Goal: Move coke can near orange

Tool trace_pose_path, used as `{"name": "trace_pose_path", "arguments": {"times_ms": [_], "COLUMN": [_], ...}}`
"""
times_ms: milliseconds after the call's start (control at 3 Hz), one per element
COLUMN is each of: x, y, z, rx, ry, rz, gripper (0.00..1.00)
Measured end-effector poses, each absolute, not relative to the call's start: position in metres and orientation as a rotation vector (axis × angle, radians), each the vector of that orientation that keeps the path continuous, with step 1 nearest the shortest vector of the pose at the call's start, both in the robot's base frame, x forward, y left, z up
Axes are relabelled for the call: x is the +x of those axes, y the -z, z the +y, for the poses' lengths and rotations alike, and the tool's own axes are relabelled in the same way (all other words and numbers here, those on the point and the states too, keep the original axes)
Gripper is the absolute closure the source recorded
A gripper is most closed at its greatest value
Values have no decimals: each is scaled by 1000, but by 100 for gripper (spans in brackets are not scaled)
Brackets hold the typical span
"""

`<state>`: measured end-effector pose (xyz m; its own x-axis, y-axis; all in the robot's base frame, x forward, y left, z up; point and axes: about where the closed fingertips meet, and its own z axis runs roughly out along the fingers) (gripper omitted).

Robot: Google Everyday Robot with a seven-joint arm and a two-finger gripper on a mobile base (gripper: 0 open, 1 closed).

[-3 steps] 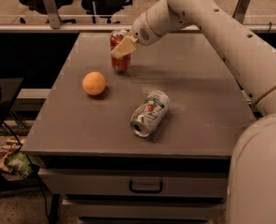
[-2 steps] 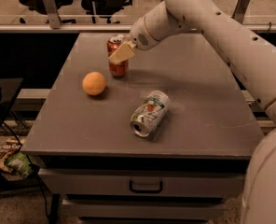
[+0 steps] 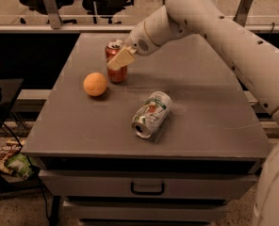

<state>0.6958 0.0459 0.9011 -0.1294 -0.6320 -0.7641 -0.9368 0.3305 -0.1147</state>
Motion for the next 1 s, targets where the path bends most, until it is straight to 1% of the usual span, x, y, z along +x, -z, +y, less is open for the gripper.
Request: {"name": "trace_pose_path", "arguments": {"times_ms": [333, 667, 1000], "x": [691, 691, 691], "y": [-898, -897, -897], "z": [45, 46, 46], "rx": [-1391, -1394, -1394], "ry": [-533, -536, -536], "rz": [1840, 1839, 1839], "gripper": [8, 0, 0]}}
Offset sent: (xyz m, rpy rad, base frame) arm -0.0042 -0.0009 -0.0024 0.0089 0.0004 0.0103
